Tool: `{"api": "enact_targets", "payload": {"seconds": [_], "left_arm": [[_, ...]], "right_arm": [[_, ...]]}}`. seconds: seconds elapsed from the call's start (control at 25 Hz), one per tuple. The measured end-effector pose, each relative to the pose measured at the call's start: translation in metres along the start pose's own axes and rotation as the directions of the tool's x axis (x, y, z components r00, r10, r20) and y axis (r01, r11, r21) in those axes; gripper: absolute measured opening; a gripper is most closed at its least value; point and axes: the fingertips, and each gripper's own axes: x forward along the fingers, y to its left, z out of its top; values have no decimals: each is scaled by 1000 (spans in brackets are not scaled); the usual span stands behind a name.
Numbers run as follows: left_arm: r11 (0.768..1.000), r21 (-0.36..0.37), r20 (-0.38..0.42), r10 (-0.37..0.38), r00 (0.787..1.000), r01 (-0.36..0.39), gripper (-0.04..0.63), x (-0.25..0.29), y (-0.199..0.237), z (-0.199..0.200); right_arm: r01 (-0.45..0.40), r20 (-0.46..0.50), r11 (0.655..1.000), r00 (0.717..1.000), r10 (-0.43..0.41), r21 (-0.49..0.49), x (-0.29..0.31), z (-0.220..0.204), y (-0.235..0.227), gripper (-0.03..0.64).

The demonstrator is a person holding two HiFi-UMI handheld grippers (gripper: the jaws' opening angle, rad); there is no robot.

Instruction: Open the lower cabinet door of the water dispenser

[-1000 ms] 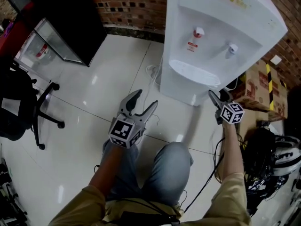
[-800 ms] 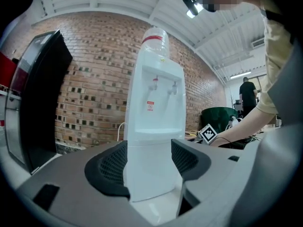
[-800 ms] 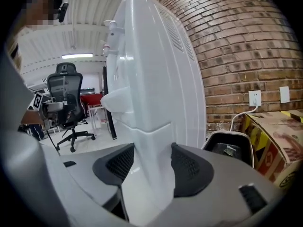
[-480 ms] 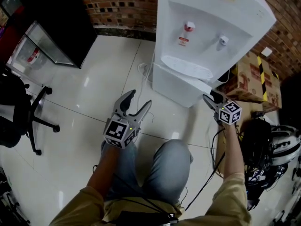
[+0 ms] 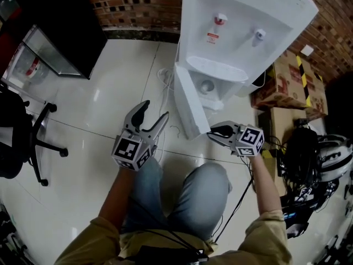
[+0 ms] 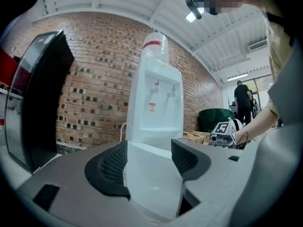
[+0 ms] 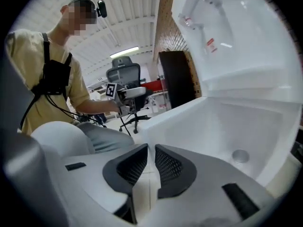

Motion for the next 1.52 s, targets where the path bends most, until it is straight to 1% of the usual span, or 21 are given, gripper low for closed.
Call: {"api": "enact_targets", "payload": {"seconds": [0.12,0.24,0.36,0.44,0.52,0.68,0.8,1.0,1.08,1.2,1.28,1.4,1.48,1.52], "left_arm": [[1000,0,-1,19,1000,-19,276,-16,13,0],[999,7,-4,39,999,-39,276,-37,26,0],[997,22,-2,67,998,-67,276,-58,40,4],[995,29,7,93,996,-93,276,-73,52,8],[992,32,12,120,993,-120,276,-88,64,9],[986,27,13,167,986,-167,276,-118,85,13],[982,26,19,185,983,-185,276,-130,95,19],[987,17,36,161,986,-162,276,-127,92,33],[990,8,40,139,989,-139,276,-118,88,40],[995,-11,29,95,995,-95,276,-101,72,57],[998,-16,13,62,998,-62,276,-89,58,78],[1000,-21,-16,20,1000,-20,276,-79,37,125],[1000,-16,-51,-6,999,6,276,-81,22,162],[1000,-18,-70,-18,997,16,276,-83,16,183]], "right_arm": [[-95,33,995,995,94,9,52,15,31,72],[-137,54,990,989,138,-23,100,28,44,75],[-159,28,985,987,161,-64,147,47,52,75],[-147,24,986,988,149,-82,179,61,51,75],[-117,50,990,991,121,-79,209,75,46,75],[-37,133,999,990,39,-21,254,99,32,75],[-23,147,1000,989,21,10,266,108,29,77],[-12,107,1000,994,12,-3,245,107,30,78],[21,96,1000,995,-21,3,225,105,24,80],[104,115,993,987,-110,61,181,112,14,81],[164,131,980,975,-178,112,143,124,12,83],[252,138,952,951,-277,172,85,159,19,98],[318,144,927,926,-348,196,48,189,33,105],[356,146,912,910,-388,205,30,206,40,120]]}}
